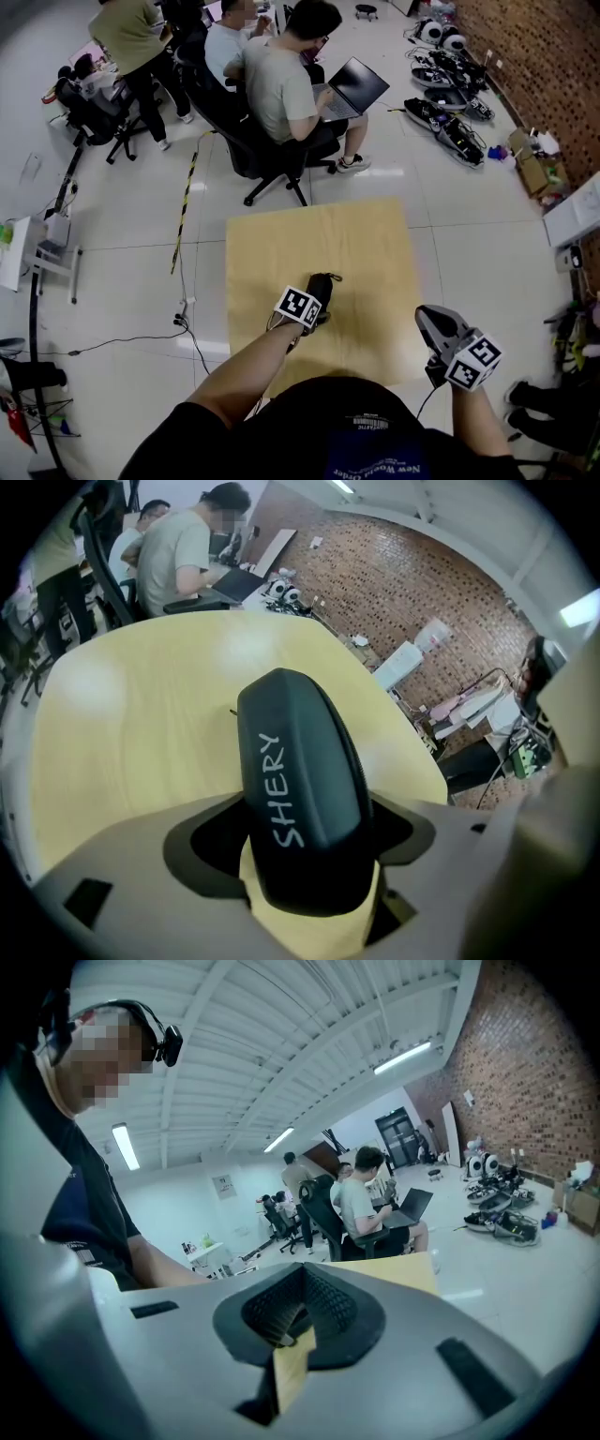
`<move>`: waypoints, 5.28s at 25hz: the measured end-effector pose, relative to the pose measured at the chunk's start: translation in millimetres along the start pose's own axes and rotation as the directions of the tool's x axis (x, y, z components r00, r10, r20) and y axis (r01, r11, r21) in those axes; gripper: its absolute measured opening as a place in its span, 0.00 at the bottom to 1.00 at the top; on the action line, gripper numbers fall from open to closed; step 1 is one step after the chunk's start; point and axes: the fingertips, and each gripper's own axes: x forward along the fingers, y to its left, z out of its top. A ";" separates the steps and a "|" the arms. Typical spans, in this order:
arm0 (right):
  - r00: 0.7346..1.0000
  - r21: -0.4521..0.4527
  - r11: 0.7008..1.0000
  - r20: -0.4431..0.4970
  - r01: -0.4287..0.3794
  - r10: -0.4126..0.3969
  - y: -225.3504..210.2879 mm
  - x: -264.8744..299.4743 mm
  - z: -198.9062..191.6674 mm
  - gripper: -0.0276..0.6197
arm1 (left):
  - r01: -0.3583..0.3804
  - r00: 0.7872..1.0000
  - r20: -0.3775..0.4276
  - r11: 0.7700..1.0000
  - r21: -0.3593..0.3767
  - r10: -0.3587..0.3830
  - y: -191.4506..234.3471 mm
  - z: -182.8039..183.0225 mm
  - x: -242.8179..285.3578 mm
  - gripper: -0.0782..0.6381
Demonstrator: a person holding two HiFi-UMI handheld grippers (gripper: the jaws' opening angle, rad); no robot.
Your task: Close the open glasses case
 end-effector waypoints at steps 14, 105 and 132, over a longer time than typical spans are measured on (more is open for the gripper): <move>0.998 -0.035 0.997 0.004 -0.068 0.069 10.9 16.1 13.7 0.02 | 0.162 0.900 0.293 0.874 0.459 -0.321 -62.9 26.4 -92.7 0.57; 0.489 -0.201 0.446 -0.394 -0.872 0.778 256.9 90.1 123.4 0.02 | 0.170 0.732 0.368 0.677 0.716 -0.573 -156.6 -30.2 -321.0 0.55; -0.035 -0.001 -0.037 -0.276 -0.999 0.961 302.7 40.1 129.8 0.02 | 0.401 0.383 0.201 0.358 0.843 -0.902 -235.5 -31.3 -376.7 0.59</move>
